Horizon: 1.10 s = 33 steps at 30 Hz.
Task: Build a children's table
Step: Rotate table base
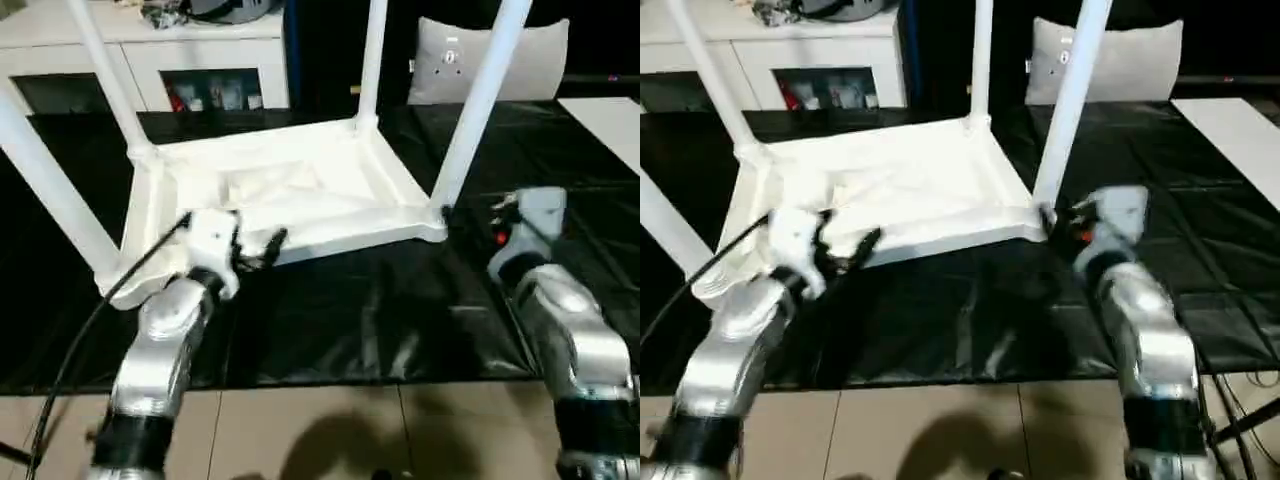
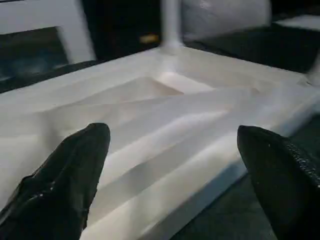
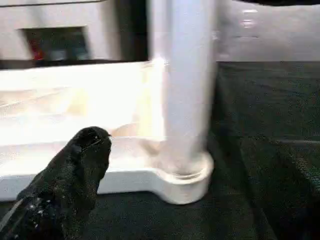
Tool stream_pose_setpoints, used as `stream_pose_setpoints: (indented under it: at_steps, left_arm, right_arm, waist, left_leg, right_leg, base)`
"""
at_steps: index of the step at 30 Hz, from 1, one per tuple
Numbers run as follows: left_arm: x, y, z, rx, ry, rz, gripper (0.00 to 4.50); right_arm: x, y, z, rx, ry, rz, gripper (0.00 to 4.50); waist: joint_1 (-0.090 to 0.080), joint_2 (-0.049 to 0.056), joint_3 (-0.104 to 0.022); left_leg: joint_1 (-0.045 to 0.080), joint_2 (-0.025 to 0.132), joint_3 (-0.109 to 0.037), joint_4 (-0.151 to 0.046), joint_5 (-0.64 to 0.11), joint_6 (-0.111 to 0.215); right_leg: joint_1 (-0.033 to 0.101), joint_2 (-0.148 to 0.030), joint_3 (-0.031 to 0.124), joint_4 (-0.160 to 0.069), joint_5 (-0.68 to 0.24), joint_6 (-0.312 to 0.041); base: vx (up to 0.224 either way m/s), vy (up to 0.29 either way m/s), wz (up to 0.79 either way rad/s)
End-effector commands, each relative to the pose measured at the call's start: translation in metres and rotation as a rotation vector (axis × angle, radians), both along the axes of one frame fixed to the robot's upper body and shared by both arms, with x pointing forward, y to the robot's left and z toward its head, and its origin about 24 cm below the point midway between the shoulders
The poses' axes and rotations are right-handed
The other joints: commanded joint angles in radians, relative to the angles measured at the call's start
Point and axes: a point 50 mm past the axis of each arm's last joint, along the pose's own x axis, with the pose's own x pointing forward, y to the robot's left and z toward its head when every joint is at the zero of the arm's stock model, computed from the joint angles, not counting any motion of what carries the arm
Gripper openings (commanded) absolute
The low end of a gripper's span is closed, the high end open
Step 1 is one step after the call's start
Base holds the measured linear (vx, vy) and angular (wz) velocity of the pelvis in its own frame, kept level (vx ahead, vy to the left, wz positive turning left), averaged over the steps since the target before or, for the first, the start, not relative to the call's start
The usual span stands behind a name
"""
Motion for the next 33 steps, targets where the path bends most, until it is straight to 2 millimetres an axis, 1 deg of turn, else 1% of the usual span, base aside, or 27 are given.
stream_pose_setpoints:
  at_steps: [1, 3, 4, 5, 7, 8, 9, 10, 11, 12, 15, 16, 17, 18, 19, 20, 22, 23, 24, 26, 27, 28, 29, 30, 31, 32, 33]
  left_arm:
    - [-0.009, 0.013, 0.002, 0.006, -0.020, 0.120, 4.47]
    - [-0.016, 0.018, 0.000, -0.001, -0.018, 0.158, 4.47]
    - [-0.024, 0.023, -0.002, 0.018, -0.023, 0.195, 4.47]
    - [-0.033, 0.028, -0.004, 0.023, -0.029, 0.233, 4.47]
    - [-0.040, 0.031, -0.004, 0.020, -0.032, 0.273, 4.47]
    - [-0.048, 0.035, -0.004, 0.010, -0.037, 0.328, 4.47]
    - [-0.054, 0.038, -0.003, -0.002, -0.041, 0.376, 4.47]
    - [-0.054, 0.038, -0.003, -0.002, -0.041, 0.376, 4.47]
    - [-0.063, 0.042, -0.003, -0.027, -0.042, 0.460, 4.47]
    - [-0.066, 0.042, -0.003, -0.030, -0.042, 0.482, 4.47]
    - [-0.072, 0.046, -0.003, -0.081, -0.050, 0.583, 4.47]
    - [-0.073, 0.049, -0.003, -0.094, -0.048, 0.623, 4.47]
    - [-0.075, 0.054, -0.004, -0.106, -0.045, 0.683, 4.47]
    - [-0.077, 0.057, -0.005, -0.129, -0.035, 0.721, 4.47]
    - [-0.077, 0.058, -0.006, -0.147, -0.026, 0.734, 4.47]
    - [-0.077, 0.059, -0.008, -0.184, -0.012, 0.751, 4.47]
    - [-0.077, 0.060, -0.009, -0.203, -0.010, 0.769, 4.47]
    - [-0.075, 0.063, -0.008, -0.207, -0.019, 0.798, 4.47]
    - [-0.075, 0.063, -0.008, -0.207, -0.019, 0.798, 4.47]
    - [-0.072, 0.066, -0.006, -0.205, -0.028, 0.814, 4.47]
    - [-0.067, 0.067, -0.005, -0.206, -0.026, 0.805, 4.47]
    - [-0.057, 0.068, -0.005, -0.213, -0.023, 0.774, 4.47]
    - [-0.050, 0.069, -0.003, -0.223, -0.025, 0.756, 4.47]
    - [-0.048, 0.070, -0.003, -0.222, -0.025, 0.752, 4.47]
    - [-0.043, 0.073, -0.002, -0.209, -0.029, 0.743, 4.47]
    - [-0.035, 0.078, 0.000, -0.193, -0.030, 0.736, 4.47]
    - [-0.033, 0.079, 0.000, -0.191, -0.029, 0.734, 4.47]
  right_arm:
    - [-0.004, 0.012, 0.002, 0.006, -0.004, 0.068, 4.50]
    - [-0.006, 0.016, 0.002, 0.006, -0.003, 0.082, 4.50]
    - [-0.008, 0.020, 0.001, 0.001, 0.007, 0.100, 4.50]
    - [-0.009, 0.023, -0.001, -0.005, 0.015, 0.113, 4.50]
    - [-0.010, 0.025, -0.003, -0.009, 0.024, 0.123, 4.50]
    - [-0.012, 0.027, -0.004, -0.013, 0.032, 0.134, 4.50]
    - [-0.012, 0.028, -0.004, -0.018, 0.036, 0.143, 4.50]
    - [-0.012, 0.028, -0.004, -0.018, 0.036, 0.143, 4.50]
    - [-0.013, 0.029, -0.005, -0.022, 0.048, 0.157, 4.50]
    - [-0.014, 0.030, -0.005, -0.024, 0.052, 0.162, 4.50]
    - [-0.015, 0.033, -0.007, -0.036, 0.075, 0.206, 4.50]
    - [-0.017, 0.036, -0.006, -0.041, 0.075, 0.251, 4.50]
    - [-0.020, 0.040, -0.005, -0.047, 0.073, 0.316, 4.50]
    - [-0.023, 0.044, -0.005, -0.052, 0.074, 0.365, 4.50]
    - [-0.025, 0.045, -0.004, -0.058, 0.077, 0.393, 4.50]
    - [-0.027, 0.047, -0.005, -0.083, 0.085, 0.445, 4.50]
    - [-0.028, 0.047, -0.007, -0.102, 0.087, 0.476, 4.50]
    - [-0.027, 0.047, -0.007, -0.099, 0.090, 0.495, 4.50]
    - [-0.027, 0.047, -0.007, -0.099, 0.090, 0.495, 4.50]
    - [-0.026, 0.047, -0.006, -0.095, 0.087, 0.504, 4.50]
    - [-0.025, 0.047, -0.006, -0.095, 0.086, 0.502, 4.50]
    - [-0.024, 0.046, -0.006, -0.099, 0.090, 0.493, 4.50]
    - [-0.023, 0.047, -0.008, -0.106, 0.095, 0.486, 4.50]
    - [-0.023, 0.047, -0.008, -0.107, 0.097, 0.484, 4.50]
    - [-0.022, 0.047, -0.010, -0.109, 0.107, 0.477, 4.50]
    - [-0.021, 0.046, -0.013, -0.112, 0.123, 0.464, 4.50]
    - [-0.021, 0.046, -0.013, -0.113, 0.126, 0.462, 4.50]
  waist:
    - [-0.004, -0.020, -0.063]
    - [-0.012, -0.019, -0.060]
    - [-0.014, -0.017, -0.062]
    - [-0.019, -0.014, -0.062]
    - [-0.022, -0.009, -0.064]
    - [-0.024, -0.013, -0.061]
    - [-0.025, -0.013, -0.061]
    - [-0.025, -0.015, -0.058]
    - [-0.024, -0.015, -0.058]
    - [-0.024, -0.017, -0.056]
    - [-0.021, -0.019, -0.055]
    - [-0.022, -0.020, -0.055]
    - [-0.024, -0.016, -0.054]
    - [-0.023, -0.018, -0.054]
    - [-0.023, -0.017, -0.053]
    - [-0.024, -0.016, -0.053]
    - [-0.026, -0.019, -0.053]
    - [-0.025, -0.012, -0.052]
    - [-0.027, -0.014, -0.052]
    - [-0.027, -0.016, -0.051]
    - [-0.026, -0.016, -0.051]
    - [-0.025, -0.009, -0.048]
    - [-0.027, -0.007, -0.049]
    - [-0.026, -0.007, -0.050]
    - [-0.028, -0.004, -0.050]
    - [-0.027, 0.001, -0.049]
    - [-0.028, 0.002, -0.050]
  left_leg:
    - [0.000, 0.018, -0.010, -0.055, -0.226, 0.077]
    - [0.003, 0.011, -0.008, -0.051, -0.241, 0.077]
    - [0.005, 0.010, -0.010, -0.049, -0.251, 0.076]
    - [0.002, 0.020, -0.016, -0.054, -0.254, 0.079]
    - [-0.001, 0.033, -0.022, -0.060, -0.251, 0.080]
    - [-0.002, 0.041, -0.025, -0.064, -0.269, 0.079]
    - [0.000, 0.041, -0.024, -0.063, -0.274, 0.076]
    - [-0.002, 0.039, -0.022, -0.064, -0.275, 0.073]
    - [0.006, 0.037, -0.020, -0.061, -0.286, 0.071]
    - [0.001, 0.036, -0.021, -0.062, -0.284, 0.071]
    - [0.000, 0.033, -0.021, -0.061, -0.287, 0.072]
    - [0.000, 0.031, -0.022, -0.060, -0.292, 0.071]
    - [-0.003, 0.032, -0.023, -0.060, -0.303, 0.070]
    - [-0.002, 0.033, -0.022, -0.059, -0.306, 0.070]
    - [-0.001, 0.030, -0.023, -0.058, -0.312, 0.071]
    - [-0.002, 0.029, -0.023, -0.056, -0.317, 0.071]
    - [-0.003, 0.030, -0.025, -0.056, -0.327, 0.073]
    - [0.002, 0.029, -0.026, -0.055, -0.332, 0.072]
    - [0.001, 0.029, -0.026, -0.056, -0.338, 0.071]
    - [0.007, 0.034, -0.030, -0.058, -0.356, 0.069]
    - [0.009, 0.036, -0.032, -0.058, -0.359, 0.067]
    - [0.011, 0.038, -0.036, -0.063, -0.378, 0.066]
    - [0.019, 0.040, -0.037, -0.063, -0.401, 0.063]
    - [0.019, 0.042, -0.040, -0.066, -0.406, 0.060]
    - [0.006, 0.052, -0.049, -0.076, -0.412, 0.054]
    - [0.009, 0.054, -0.051, -0.080, -0.434, 0.052]
    - [0.017, 0.050, -0.048, -0.077, -0.442, 0.047]
  right_leg:
    - [0.051, -0.050, 0.027, -0.106, -0.577, 0.114]
    - [0.045, -0.045, 0.020, -0.117, -0.609, 0.139]
    - [0.045, -0.044, 0.015, -0.119, -0.616, 0.147]
    - [0.050, -0.047, 0.014, -0.119, -0.595, 0.141]
    - [0.057, -0.049, 0.014, -0.114, -0.555, 0.129]
    - [0.058, -0.050, 0.017, -0.112, -0.534, 0.120]
    - [0.057, -0.052, 0.017, -0.111, -0.534, 0.115]
    - [0.058, -0.055, 0.018, -0.115, -0.542, 0.110]
    - [0.053, -0.053, 0.018, -0.115, -0.551, 0.105]
    - [0.056, -0.055, 0.017, -0.117, -0.554, 0.106]
    - [0.055, -0.051, 0.017, -0.119, -0.564, 0.119]
    - [0.056, -0.049, 0.015, -0.119, -0.569, 0.128]
    - [0.060, -0.046, 0.012, -0.121, -0.569, 0.139]
    - [0.059, -0.046, 0.012, -0.124, -0.571, 0.147]
    - [0.057, -0.046, 0.011, -0.126, -0.582, 0.152]
    - [0.059, -0.046, 0.008, -0.127, -0.588, 0.154]
    - [0.057, -0.044, 0.007, -0.128, -0.593, 0.160]
    - [0.053, -0.046, 0.006, -0.130, -0.601, 0.155]
    - [0.054, -0.044, 0.005, -0.131, -0.602, 0.153]
    - [0.054, -0.045, 0.005, -0.131, -0.599, 0.145]
    - [0.055, -0.047, 0.005, -0.131, -0.598, 0.140]
    - [0.056, -0.047, 0.005, -0.129, -0.597, 0.132]
    - [0.054, -0.046, 0.006, -0.129, -0.592, 0.127]
    - [0.058, -0.047, 0.007, -0.127, -0.583, 0.124]
    - [0.072, -0.053, 0.012, -0.116, -0.551, 0.116]
    - [0.068, -0.052, 0.019, -0.112, -0.541, 0.112]
    - [0.065, -0.054, 0.019, -0.112, -0.542, 0.105]
  base:
    - [0.000, 0.000, 0.00]
    - [0.000, 0.000, 0.00]
    - [0.000, 0.000, 0.00]
    - [0.000, 0.000, 0.00]
    - [0.000, 0.000, 0.00]
    - [0.000, 0.000, 0.00]
    - [0.000, 0.000, 0.00]
    - [0.000, 0.000, 0.00]
    - [0.000, 0.000, 0.00]
    - [0.000, 0.000, 0.00]
    - [0.000, 0.000, 0.00]
    - [0.000, 0.000, 0.00]
    - [0.000, 0.000, 0.00]
    - [0.000, 0.000, 0.00]
    - [0.000, 0.000, 0.00]
    - [0.000, 0.000, 0.00]
    - [0.000, 0.000, 0.00]
    - [0.000, 0.000, 0.00]
    - [0.000, 0.000, 0.00]
    - [0.000, 0.000, 0.00]
    - [0.000, 0.000, 0.00]
    - [0.000, 0.000, 0.00]
    - [0.000, 0.000, 0.00]
    - [0.000, 0.000, 0.00]
    - [0.000, 0.000, 0.00]
    - [0.000, 0.000, 0.00]
    - [0.000, 0.000, 0.00]
